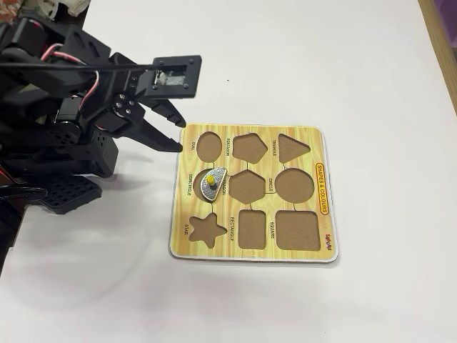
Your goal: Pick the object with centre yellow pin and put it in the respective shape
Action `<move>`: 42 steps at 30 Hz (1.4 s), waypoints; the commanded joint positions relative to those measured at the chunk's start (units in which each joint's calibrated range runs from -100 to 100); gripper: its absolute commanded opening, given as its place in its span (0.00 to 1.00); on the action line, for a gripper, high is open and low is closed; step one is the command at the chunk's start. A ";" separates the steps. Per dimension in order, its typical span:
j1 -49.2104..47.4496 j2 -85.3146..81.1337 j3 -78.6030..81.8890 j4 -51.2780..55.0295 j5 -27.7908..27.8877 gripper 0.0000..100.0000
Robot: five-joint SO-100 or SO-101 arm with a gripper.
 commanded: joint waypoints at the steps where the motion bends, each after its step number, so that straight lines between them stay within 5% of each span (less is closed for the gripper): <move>1: -0.13 -4.49 3.24 -0.62 -0.22 0.14; 21: 0.07 -4.24 26.71 -8.05 -0.27 0.14; 42: 0.56 -3.82 27.07 -8.40 0.41 0.14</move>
